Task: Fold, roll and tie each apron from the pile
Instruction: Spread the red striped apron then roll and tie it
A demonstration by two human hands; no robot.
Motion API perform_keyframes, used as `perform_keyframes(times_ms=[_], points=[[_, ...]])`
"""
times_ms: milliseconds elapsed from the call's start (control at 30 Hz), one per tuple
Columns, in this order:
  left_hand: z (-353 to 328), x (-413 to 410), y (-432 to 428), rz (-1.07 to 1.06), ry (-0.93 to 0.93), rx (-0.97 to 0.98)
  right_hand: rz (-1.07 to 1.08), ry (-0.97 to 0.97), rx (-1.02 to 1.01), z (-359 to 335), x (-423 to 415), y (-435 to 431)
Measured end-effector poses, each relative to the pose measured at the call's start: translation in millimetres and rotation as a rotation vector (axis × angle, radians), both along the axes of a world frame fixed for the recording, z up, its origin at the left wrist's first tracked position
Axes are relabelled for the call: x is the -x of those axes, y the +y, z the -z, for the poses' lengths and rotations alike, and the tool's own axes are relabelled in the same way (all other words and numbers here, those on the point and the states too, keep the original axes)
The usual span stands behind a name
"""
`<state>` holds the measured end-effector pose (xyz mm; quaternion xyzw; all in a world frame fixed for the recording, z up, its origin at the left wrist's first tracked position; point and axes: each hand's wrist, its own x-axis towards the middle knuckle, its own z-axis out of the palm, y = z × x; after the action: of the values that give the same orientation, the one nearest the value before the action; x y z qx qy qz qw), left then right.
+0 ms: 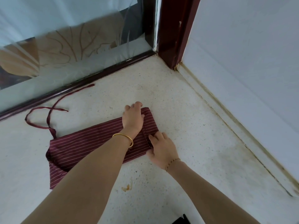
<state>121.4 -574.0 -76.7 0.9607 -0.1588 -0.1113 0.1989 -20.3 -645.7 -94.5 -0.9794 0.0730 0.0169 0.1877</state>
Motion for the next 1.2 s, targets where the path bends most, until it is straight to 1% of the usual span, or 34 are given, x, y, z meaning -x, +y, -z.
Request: perform_keyframes(times_ms=[33, 67, 133, 200, 267, 367, 433, 500, 633, 700, 767, 833, 933, 1000, 1067, 1200], points=[[-1, 0, 1, 0.002, -0.056, -0.024, 0.042, 0.042, -0.085, -4, -2, -1], [-3, 1, 2, -0.011, -0.082, -0.003, 0.098, 0.060, -0.161, -5, -5, -2], [-7, 5, 2, 0.015, -0.115, 0.085, 0.207, 0.042, -0.225, -5, -9, -4], [-6, 11, 1, 0.147, -0.100, 0.101, 0.306, 0.036, -0.216, -3, -11, -5], [3, 16, 2, 0.236, -0.035, 0.076, 0.400, 0.095, -0.190, -3, -12, -5], [9, 20, 5, 0.197, 0.069, 0.018, 0.451, 0.200, -0.057, -5, -14, 0], [7, 20, 3, 0.178, 0.111, -0.004, 0.459, 0.248, -0.006, -7, -15, 1], [3, 19, 0, 0.160, 0.136, -0.024, 0.492, 0.287, -0.035, -9, -18, 1], [-2, 13, -6, 0.130, 0.183, -0.047, 0.504, 0.341, -0.199, -10, -23, 2], [-1, 6, -10, 0.059, 0.268, 0.018, 0.447, 0.273, -0.224, -10, -23, 6], [-3, 2, -13, -0.057, 0.391, 0.149, 0.395, 0.177, -0.212, -12, -19, 12], [-7, 1, -13, -0.139, 0.450, 0.231, 0.366, 0.096, -0.179, -12, -16, 18], [-9, 2, -9, -0.136, 0.417, 0.215, 0.328, -0.028, -0.085, -12, -12, 30], [-9, 3, -4, -0.149, 0.377, 0.221, 0.307, -0.142, -0.073, -9, -8, 36], [-11, 5, 2, -0.164, 0.358, 0.248, 0.259, -0.167, -0.069, -9, -4, 42], [-12, 4, 21, -0.235, 0.411, 0.352, 0.173, -0.188, 0.016, -6, 0, 51]])
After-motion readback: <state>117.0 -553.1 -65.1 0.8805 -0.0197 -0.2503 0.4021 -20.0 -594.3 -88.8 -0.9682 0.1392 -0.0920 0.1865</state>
